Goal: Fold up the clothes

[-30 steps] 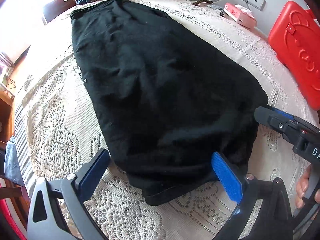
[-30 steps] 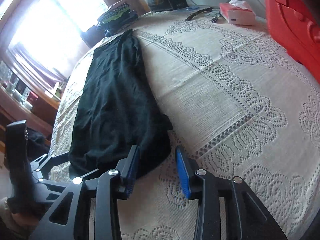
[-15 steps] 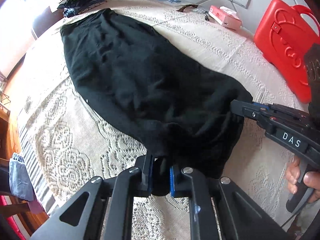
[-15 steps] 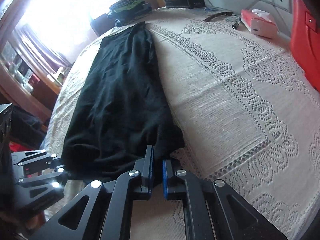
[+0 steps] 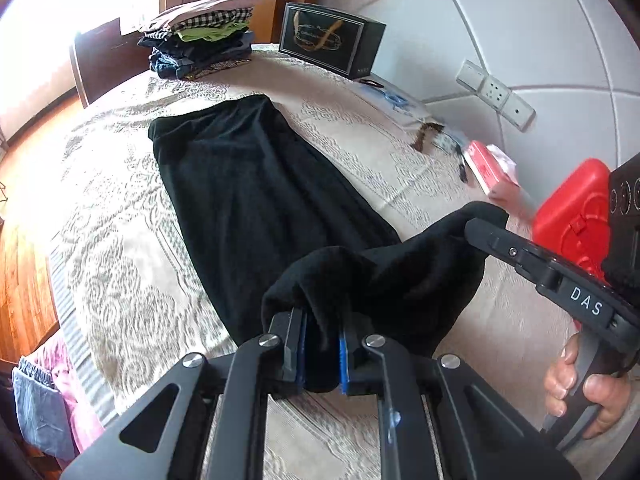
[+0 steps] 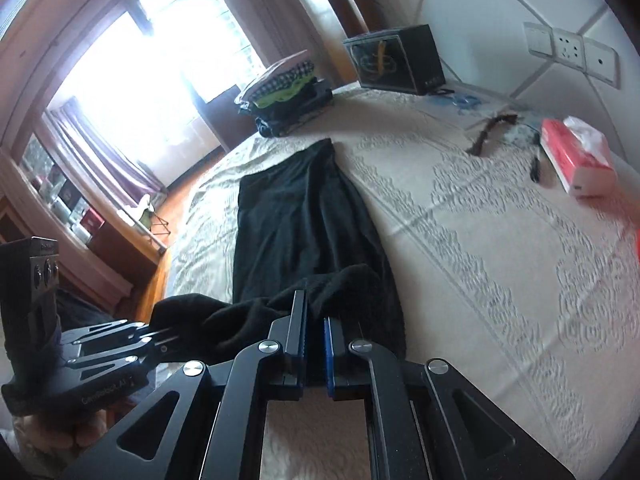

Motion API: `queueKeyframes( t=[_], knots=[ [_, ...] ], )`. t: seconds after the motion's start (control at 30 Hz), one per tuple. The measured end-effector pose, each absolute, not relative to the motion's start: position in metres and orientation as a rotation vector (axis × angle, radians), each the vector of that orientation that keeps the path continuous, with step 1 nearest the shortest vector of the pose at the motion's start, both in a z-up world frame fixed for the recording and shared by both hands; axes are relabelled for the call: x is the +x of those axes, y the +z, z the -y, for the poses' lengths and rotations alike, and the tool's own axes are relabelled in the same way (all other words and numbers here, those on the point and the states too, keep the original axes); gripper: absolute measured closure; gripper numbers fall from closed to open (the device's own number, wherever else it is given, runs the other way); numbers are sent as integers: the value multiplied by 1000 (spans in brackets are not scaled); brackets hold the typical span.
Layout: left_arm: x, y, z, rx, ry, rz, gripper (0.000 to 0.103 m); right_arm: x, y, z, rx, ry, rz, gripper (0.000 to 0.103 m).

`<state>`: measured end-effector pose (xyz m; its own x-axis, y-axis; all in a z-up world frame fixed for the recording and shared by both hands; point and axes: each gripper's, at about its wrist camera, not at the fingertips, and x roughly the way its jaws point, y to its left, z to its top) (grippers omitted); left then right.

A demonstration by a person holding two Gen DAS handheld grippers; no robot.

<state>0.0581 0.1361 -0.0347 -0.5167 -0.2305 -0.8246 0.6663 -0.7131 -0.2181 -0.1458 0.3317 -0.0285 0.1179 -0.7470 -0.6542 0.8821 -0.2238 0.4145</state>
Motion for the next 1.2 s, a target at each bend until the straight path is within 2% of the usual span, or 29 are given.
queueKeyframes(
  t=[0.43, 0.57, 0.63, 0.77, 0.8, 0.87, 0.9, 0.93, 0.97, 1.0, 1.1, 1.2],
  knots=[
    [-10, -72, 139, 1189, -2162, -850, 92, -169, -51, -22, 1010, -1549, -289, 96],
    [-26, -103, 197, 1232, -2093, -933, 91, -178, -74, 52, 1059, -1530, -336, 96],
    [-30, -116, 219, 1253, -2061, -993, 88, -181, -87, 78, 1082, -1527, -353, 96],
    [-27, -124, 236, 1268, -2058, -1072, 86, -186, -107, 105, 1135, -1533, -363, 87],
    [-25, -122, 236, 1266, -2070, -1072, 83, -189, -106, 104, 1146, -1532, -337, 85],
    [-20, -112, 235, 1229, -2097, -1067, 68, -195, -100, 97, 1149, -1536, -281, 80],
    [-15, -105, 234, 1193, -2102, -1050, 37, -199, -94, 91, 1141, -1543, -254, 79],
    [-11, -98, 234, 1158, -2107, -1034, 3, -202, -88, 83, 1130, -1549, -230, 74],
    [-7, -91, 233, 1130, -2107, -1013, 0, -204, -83, 73, 1122, -1553, -209, 68],
    [-4, -84, 231, 1112, -2103, -987, 0, -206, -78, 62, 1114, -1555, -190, 67],
    [2, -76, 216, 1136, -2071, -964, 0, -208, -71, 22, 1094, -1566, -203, 67],
    [5, -80, 176, 1183, -2062, -902, 0, -204, -78, -26, 1073, -1592, -302, 67]
  ],
)
